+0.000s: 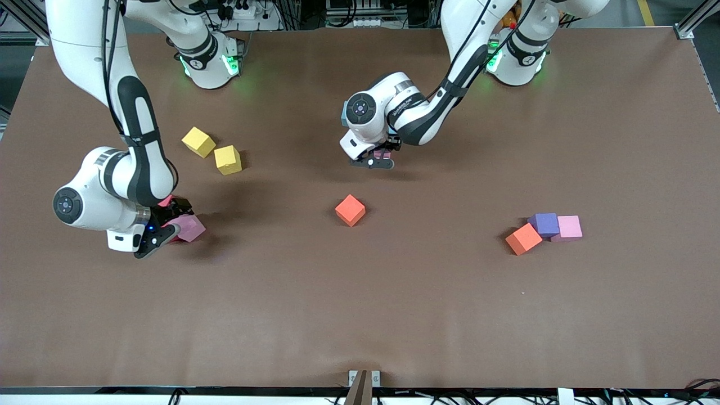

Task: Form number 2 with 11 blocks
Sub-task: 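Grasp a pink cube with the right gripper while the left gripper lowers pink, then place the pink cube with the left gripper while the right gripper carries pink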

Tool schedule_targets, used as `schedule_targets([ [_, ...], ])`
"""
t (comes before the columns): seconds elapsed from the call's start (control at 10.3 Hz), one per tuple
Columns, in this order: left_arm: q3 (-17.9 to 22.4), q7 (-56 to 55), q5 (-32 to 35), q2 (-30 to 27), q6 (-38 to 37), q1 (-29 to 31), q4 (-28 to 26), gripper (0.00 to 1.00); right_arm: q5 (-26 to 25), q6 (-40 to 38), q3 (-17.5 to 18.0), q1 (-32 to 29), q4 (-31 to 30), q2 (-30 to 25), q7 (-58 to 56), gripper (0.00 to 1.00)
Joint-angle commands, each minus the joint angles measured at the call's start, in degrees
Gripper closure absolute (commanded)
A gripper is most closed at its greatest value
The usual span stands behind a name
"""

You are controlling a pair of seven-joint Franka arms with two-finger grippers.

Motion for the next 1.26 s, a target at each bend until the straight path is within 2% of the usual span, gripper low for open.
schedule_targets([
  [0.0, -0.43, -1.57, 2.53, -0.53, 1.43, -0.03, -2.83, 1.00, 1.72, 0.33, 0.66, 0.41, 0.16, 0.38, 0.16, 0.00],
  [0.39, -0.96, -1.58, 2.89, -0.97, 1.43, 0.58, -4.75, 1.00, 1.98, 0.07, 1.10, 0.77, 0.96, 0.37, 3.94, 0.00],
  [0.49, -0.96, -1.58, 2.89, -1.06, 1.43, 0.58, -4.94, 1.00, 4.33, -0.02, 1.45, 0.85, 0.61, 0.37, 3.94, 0.00],
  [0.97, -1.39, -1.58, 2.89, -1.50, 1.34, 0.76, -5.82, 1.00, 6.02, 0.86, 1.98, 1.91, -0.71, 0.55, 3.94, 0.00],
  [1.17, -1.40, -1.58, 2.80, -1.76, 1.34, 1.46, -6.08, 1.00, 6.54, 4.71, 2.07, 3.05, -2.90, 0.46, 3.94, 0.00],
])
